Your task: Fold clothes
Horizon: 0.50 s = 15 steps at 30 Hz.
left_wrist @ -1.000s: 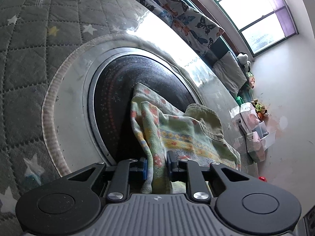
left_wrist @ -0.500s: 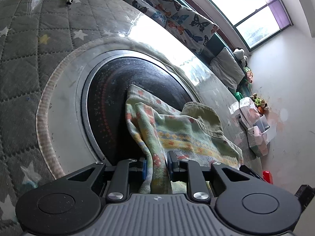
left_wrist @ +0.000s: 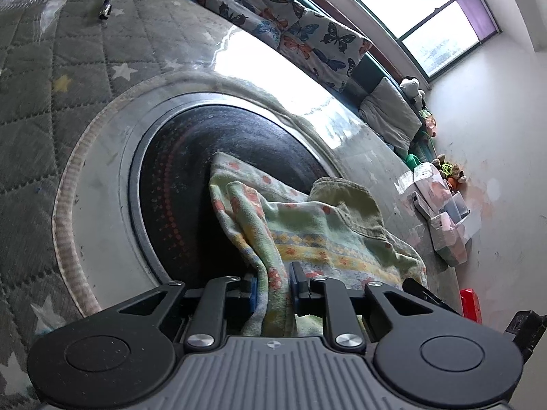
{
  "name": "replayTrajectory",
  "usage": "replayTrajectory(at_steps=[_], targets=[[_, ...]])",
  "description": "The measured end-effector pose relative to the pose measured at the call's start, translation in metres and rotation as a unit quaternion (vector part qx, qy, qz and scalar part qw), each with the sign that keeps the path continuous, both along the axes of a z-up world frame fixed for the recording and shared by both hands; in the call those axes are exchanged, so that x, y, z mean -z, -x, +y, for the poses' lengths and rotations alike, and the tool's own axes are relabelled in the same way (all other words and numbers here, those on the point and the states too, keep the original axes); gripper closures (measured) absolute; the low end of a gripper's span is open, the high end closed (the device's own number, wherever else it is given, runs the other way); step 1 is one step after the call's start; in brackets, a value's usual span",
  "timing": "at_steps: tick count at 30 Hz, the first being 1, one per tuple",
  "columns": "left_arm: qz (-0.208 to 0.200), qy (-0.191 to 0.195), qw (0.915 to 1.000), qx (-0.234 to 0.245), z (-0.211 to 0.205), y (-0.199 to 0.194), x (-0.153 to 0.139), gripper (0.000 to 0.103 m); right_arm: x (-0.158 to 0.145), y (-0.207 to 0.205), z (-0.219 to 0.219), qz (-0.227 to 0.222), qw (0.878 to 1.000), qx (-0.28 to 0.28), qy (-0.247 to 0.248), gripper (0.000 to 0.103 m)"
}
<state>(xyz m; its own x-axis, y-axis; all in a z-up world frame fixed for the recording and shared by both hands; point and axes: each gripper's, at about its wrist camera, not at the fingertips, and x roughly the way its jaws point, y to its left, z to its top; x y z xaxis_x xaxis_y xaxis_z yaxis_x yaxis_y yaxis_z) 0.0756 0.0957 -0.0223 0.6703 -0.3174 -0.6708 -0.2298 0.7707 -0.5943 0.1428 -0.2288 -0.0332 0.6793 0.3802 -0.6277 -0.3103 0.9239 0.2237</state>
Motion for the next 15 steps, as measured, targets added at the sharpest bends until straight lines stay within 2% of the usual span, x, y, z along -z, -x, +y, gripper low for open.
replayTrajectory(at_steps=[3, 8, 15], targets=[[-0.011, -0.005, 0.9999, 0.008, -0.002, 0.001, -0.008, 0.09, -0.007, 0.006, -0.004, -0.008, 1.0, 0.008, -0.01, 0.093], [-0.035, -0.013, 0.9989, 0.029, -0.014, -0.003, -0.024, 0.091, -0.026, 0.023, -0.012, -0.035, 0.999, 0.016, -0.01, 0.094], [-0.061, -0.021, 0.9945, 0.082, -0.057, -0.02, -0.046, 0.092, -0.052, 0.042, -0.04, -0.066, 0.997, 0.048, 0.003, 0.095]])
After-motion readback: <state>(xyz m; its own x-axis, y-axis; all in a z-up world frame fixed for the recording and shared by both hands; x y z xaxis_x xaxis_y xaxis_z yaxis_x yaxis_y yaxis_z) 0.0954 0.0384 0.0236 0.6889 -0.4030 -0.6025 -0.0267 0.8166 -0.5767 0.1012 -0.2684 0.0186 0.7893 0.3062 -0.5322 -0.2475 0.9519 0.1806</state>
